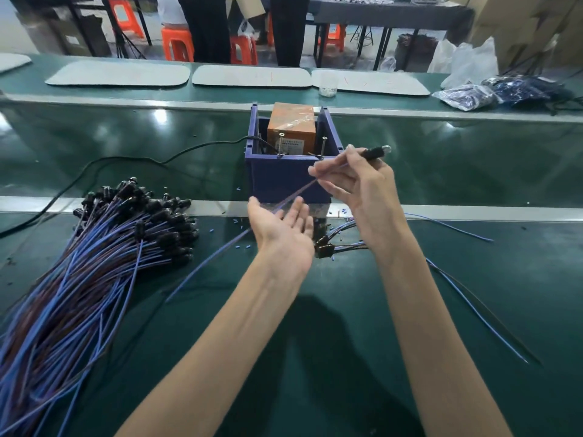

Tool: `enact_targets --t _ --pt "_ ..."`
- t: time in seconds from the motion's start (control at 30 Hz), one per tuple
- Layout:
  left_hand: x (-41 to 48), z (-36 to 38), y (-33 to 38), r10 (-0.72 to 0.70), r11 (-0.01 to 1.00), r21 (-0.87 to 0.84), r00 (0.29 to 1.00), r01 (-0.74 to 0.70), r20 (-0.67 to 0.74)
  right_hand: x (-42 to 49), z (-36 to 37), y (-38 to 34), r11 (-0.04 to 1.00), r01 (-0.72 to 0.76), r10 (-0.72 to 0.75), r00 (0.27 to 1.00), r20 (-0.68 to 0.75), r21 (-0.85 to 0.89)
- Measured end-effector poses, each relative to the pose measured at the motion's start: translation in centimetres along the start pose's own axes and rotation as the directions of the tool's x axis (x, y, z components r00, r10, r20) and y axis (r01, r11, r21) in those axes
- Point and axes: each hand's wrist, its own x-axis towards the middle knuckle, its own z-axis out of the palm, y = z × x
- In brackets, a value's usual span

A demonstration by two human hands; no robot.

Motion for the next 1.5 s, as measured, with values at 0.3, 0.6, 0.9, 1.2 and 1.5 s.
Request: enact_targets --t 0.3,0.6,0.9,1.2,1.5 --pt "4.6 -1.8 2.3 0.129 0.980 -0.135 0.985 -0.144 -0.114 1.0 -2.2 0.1 0.983 -0.179 0.171 0.974 -0.149 -0.048" --pt "7.3 -0.9 3.6 0.382 0.853 0.391 0.924 -0.346 -0.016 2.9 -2.6 0.8 0.812 -0.147 0.105 0.989 -0.106 -0.564" --pt "8.3 -0.5 1.6 0.518 0.163 0.766 0.715 -0.622 0.471 3.1 -1.4 2.8 0.726 -0.105 0.191 0.980 0.053 -0.680" --pt "8.7 -0.9 1.8 0.129 0.107 0.771 0.778 -0.628 0.615 2.9 -1.0 3.0 0.921 -0.142 0.146 0.989 -0.017 -0.363" --pt "8.6 -1.1 2.5 0.210 0.139 0.779 0.787 -0.611 0.580 3.4 -1.3 2.7 0.944 -0.230 0.199 0.969 -0.150 -0.236"
